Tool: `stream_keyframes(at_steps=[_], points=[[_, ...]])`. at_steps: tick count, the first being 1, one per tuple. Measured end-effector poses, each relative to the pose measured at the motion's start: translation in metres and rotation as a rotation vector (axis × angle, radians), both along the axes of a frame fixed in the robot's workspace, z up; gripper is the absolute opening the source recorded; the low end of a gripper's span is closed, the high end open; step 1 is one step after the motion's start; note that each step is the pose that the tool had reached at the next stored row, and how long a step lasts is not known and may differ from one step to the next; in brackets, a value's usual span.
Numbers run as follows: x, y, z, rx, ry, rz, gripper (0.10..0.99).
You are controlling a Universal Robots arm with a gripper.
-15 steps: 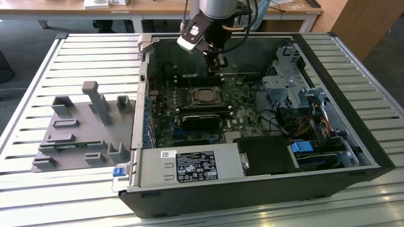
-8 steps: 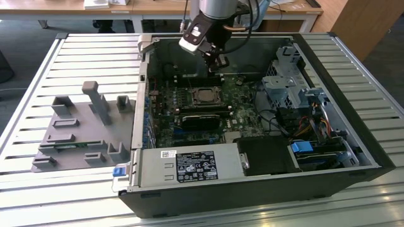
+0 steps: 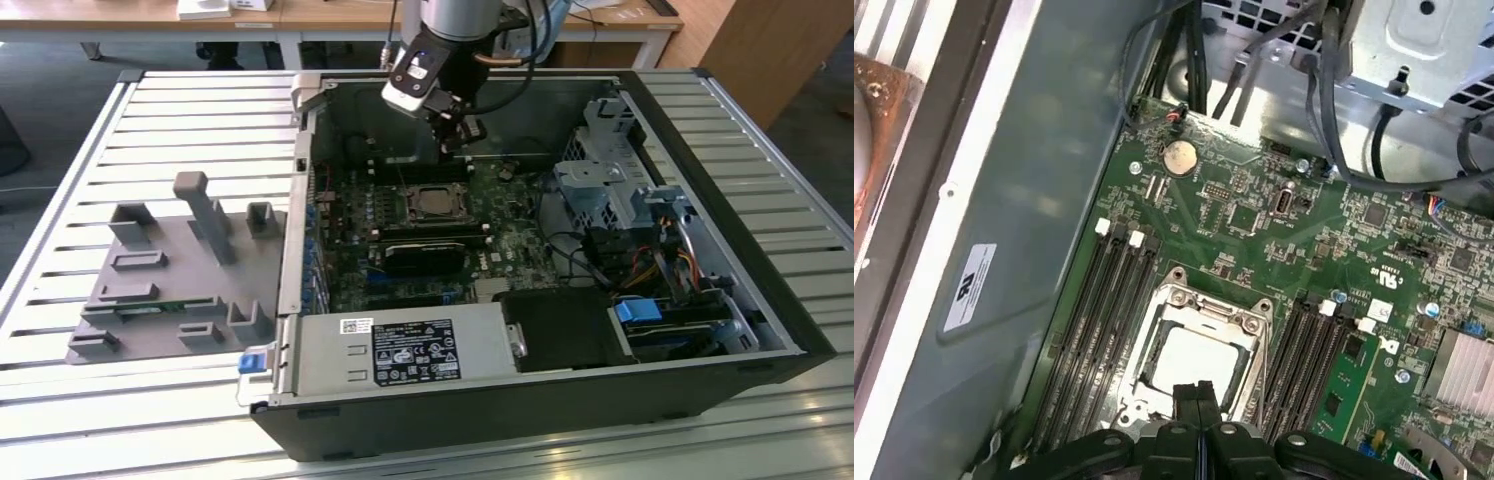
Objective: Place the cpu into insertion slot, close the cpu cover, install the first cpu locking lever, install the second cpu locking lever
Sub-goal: 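Install the first cpu locking lever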
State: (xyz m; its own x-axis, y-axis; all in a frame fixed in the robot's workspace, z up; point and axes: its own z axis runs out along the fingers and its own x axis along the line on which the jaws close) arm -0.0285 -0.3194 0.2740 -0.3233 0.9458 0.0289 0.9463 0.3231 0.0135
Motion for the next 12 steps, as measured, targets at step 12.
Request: stream_keyframes(at_steps=[12], points=[[-0.0002,0.0006,-0.0002,-0.001,0.0001,0.13,0.106]])
